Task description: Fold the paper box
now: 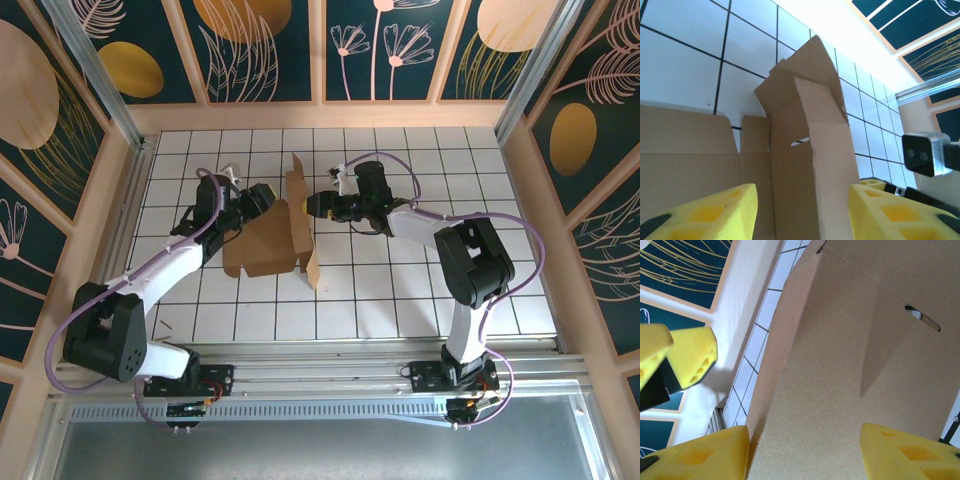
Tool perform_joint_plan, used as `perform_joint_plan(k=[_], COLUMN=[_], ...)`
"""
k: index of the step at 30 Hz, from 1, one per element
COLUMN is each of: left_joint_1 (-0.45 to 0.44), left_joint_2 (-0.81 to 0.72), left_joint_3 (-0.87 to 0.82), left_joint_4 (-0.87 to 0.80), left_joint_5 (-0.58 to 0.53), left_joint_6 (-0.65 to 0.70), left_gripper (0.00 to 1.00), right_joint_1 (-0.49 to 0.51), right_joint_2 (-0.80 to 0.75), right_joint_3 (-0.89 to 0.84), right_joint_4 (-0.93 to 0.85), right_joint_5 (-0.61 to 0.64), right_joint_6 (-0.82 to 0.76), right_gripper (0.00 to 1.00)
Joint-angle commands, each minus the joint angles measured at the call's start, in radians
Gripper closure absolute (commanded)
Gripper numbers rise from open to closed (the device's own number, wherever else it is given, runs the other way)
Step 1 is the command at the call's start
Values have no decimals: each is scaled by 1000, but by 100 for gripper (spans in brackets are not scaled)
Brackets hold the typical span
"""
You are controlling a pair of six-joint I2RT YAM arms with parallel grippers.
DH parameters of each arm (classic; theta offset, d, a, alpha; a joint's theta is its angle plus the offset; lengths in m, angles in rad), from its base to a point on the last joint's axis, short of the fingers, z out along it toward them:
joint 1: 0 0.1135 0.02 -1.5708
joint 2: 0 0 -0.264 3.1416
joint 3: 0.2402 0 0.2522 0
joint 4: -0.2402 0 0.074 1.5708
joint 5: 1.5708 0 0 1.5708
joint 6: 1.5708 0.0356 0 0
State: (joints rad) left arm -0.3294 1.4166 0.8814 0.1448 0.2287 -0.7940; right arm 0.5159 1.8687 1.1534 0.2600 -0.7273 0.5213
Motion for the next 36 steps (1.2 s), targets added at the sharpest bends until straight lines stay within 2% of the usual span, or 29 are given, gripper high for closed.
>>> perform_joint_plan(k=[1,7,11,17,19,23,29,33,36], left_joint_1=[1,7,13,17,16,17,17,18,18], left_joint_2=[68,272,432,559,617,716,803,800,806], left_joint_3=[126,520,739,908,986,1095,1150,1136,1138], left_joint_4=[-78,-376,-529,-678,-764,-866,-966,-967,-980], left_joint_5=[54,-4,119,313,361,365,392,478,550], left_joint_6=[97,533,754,998,1050,1089,1131,1129,1123], left_gripper=[48,45,43,43,41,39,38,32,31], right_joint_1=[-10,-23,-33,-43,-47,-48,-48,-48,-48], right_joint_2=[-20,-33,-40,-43,-40,-35,-32,-28,-27], right_joint_3=[-6,-12,-15,-26,-24,-18,-8,-4,0], right_joint_4=[-33,-30,-17,-2,-5,-10,-37,-46,-59], right_joint_5=[-14,-23,-35,-52,-55,-60,-46,-35,-21], right_joint_6=[-17,-15,-9,2,3,5,-7,-13,-18], right_gripper=[40,39,32,34,35,36,36,36,36])
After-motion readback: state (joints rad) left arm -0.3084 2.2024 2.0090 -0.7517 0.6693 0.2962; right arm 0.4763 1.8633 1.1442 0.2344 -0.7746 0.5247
